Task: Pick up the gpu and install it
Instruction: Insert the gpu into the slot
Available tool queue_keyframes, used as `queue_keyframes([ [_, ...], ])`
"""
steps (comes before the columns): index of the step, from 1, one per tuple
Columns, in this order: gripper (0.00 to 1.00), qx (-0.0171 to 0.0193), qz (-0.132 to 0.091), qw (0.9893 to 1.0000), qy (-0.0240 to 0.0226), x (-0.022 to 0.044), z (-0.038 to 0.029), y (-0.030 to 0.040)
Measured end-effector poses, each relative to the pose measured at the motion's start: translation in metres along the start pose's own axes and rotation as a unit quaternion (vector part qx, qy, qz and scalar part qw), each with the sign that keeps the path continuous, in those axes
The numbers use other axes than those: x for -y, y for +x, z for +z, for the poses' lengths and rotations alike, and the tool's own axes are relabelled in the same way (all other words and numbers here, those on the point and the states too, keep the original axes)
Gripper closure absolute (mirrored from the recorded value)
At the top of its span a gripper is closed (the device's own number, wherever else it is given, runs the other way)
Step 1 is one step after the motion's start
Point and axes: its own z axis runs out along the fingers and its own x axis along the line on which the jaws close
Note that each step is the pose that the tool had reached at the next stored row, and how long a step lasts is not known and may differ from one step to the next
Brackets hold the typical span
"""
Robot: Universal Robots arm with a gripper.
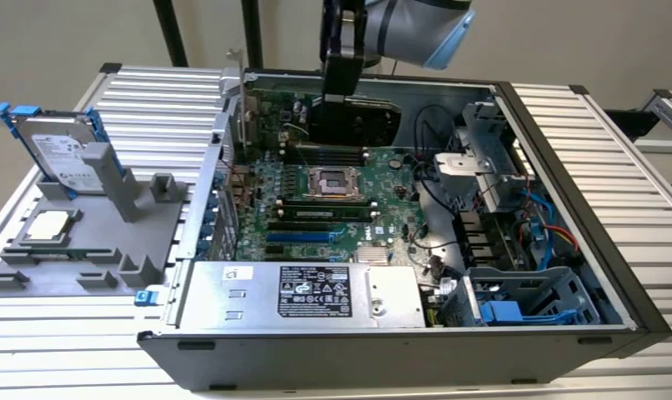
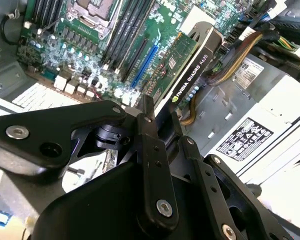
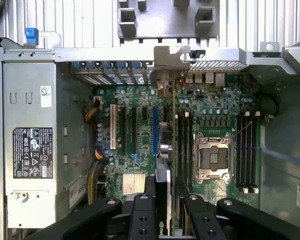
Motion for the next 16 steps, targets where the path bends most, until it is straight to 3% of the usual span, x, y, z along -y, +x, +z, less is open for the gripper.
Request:
queue_keyframes([
  [8, 1.00, -0.0012, -0.030, 0.9995, 0.0002, 0.0000, 0.0000, 0.0000],
  [16, 1.00, -0.0023, -0.057, 0.9984, 0.0004, 0.0000, 0.0000, 0.0000],
])
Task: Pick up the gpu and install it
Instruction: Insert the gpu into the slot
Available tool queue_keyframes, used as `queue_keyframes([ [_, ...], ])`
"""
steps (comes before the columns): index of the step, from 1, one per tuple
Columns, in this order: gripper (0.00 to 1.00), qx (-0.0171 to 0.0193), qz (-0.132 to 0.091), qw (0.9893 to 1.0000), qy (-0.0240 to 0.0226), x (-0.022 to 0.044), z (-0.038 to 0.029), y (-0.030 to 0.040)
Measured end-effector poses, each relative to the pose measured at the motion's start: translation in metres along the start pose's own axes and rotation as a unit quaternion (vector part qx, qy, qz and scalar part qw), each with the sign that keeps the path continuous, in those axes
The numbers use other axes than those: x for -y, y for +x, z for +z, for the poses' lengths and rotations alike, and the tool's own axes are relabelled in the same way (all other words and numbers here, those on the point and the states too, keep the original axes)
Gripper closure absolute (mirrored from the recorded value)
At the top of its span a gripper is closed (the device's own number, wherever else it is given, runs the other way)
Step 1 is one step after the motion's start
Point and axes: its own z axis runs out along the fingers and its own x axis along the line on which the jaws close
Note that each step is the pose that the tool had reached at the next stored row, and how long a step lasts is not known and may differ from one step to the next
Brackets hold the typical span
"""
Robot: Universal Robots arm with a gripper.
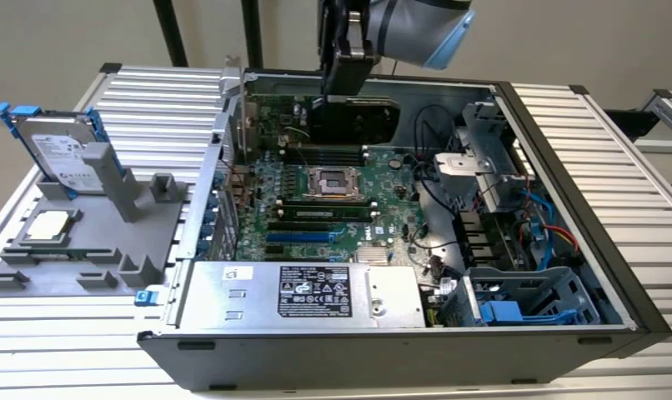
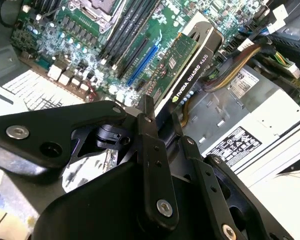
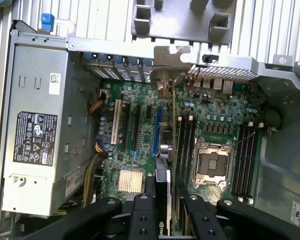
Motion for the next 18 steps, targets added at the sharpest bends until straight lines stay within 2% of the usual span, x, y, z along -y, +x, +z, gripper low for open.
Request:
queue_keyframes([
  [10, 1.00, -0.0013, -0.032, 0.9995, 0.0001, 0.0002, 0.0000, 0.0000],
  [15, 1.00, -0.0013, -0.029, 0.9996, 0.0008, 0.0003, 0.0015, 0.0000],
  [18, 1.00, -0.0003, -0.006, 1.0000, 0.0007, 0.0004, 0.0036, 0.0000],
])
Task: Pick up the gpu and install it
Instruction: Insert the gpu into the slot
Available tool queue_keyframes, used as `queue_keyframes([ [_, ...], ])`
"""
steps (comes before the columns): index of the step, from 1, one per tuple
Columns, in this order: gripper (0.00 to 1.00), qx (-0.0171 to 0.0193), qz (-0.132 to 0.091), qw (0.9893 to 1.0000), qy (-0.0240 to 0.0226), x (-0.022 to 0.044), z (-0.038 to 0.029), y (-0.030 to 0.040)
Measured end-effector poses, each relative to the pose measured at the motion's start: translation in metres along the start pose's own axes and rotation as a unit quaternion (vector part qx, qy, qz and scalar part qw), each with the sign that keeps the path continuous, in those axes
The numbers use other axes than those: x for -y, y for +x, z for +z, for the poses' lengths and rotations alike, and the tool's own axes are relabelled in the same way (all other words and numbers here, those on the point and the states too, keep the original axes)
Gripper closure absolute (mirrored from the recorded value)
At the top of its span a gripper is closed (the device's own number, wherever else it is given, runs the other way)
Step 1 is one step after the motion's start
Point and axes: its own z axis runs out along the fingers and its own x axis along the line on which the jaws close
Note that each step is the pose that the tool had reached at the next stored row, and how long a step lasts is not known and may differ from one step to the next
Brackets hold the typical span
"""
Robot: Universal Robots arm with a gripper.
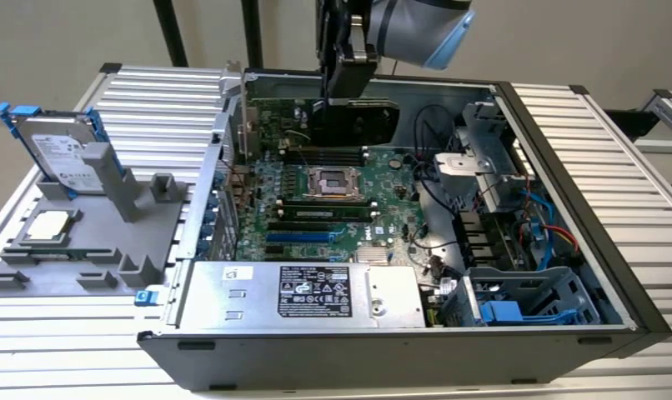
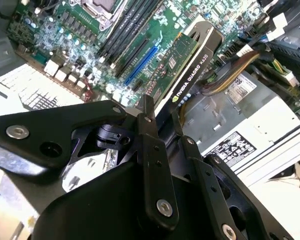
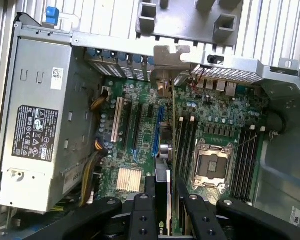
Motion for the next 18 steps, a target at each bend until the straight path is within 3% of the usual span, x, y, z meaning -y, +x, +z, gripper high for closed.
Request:
queue_keyframes([
  [6, 1.00, 0.0018, 0.045, 0.9990, -0.0003, 0.0002, 0.0032, 0.0000],
  [18, 1.00, 0.0030, 0.075, 0.9972, -0.0005, 0.0003, 0.0058, 0.0000],
])
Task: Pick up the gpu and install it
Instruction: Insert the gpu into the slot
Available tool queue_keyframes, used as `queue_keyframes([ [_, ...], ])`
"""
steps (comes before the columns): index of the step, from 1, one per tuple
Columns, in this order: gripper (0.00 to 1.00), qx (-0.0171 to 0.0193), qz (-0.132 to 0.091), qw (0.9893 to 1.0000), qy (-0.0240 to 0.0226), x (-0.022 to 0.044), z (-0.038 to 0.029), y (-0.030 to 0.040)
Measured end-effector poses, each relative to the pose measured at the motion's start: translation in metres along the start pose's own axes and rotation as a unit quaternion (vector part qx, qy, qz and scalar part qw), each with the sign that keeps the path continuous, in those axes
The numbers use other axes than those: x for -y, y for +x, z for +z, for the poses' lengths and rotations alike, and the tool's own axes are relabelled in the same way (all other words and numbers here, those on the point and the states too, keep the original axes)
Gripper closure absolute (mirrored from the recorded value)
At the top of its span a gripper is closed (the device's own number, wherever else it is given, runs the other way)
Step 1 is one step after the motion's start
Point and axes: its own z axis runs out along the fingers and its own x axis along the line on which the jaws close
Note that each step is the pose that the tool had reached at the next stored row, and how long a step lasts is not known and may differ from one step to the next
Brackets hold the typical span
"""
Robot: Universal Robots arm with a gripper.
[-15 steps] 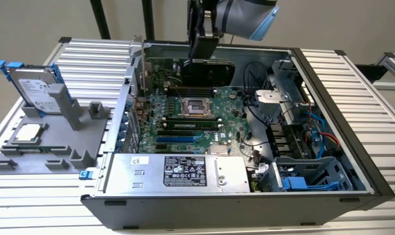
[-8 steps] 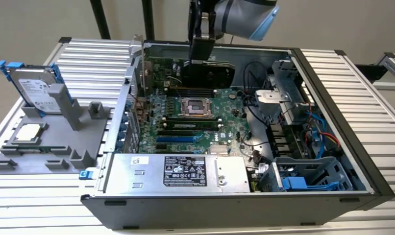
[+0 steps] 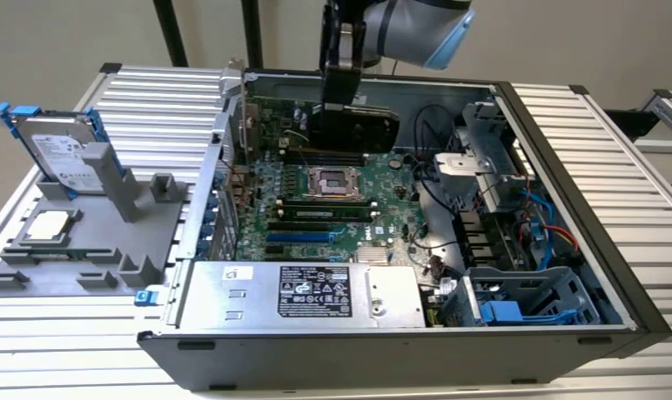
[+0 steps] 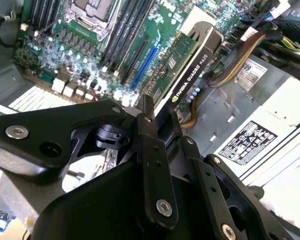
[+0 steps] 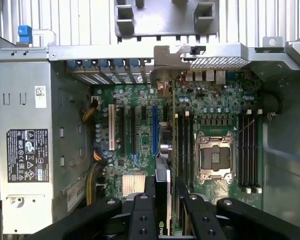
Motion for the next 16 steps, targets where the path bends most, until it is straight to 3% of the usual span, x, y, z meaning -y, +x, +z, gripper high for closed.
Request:
queue_keyframes([
  [16, 1.00, 0.0003, 0.005, 1.0000, 0.0000, 0.0000, 0.0010, 0.0000],
])
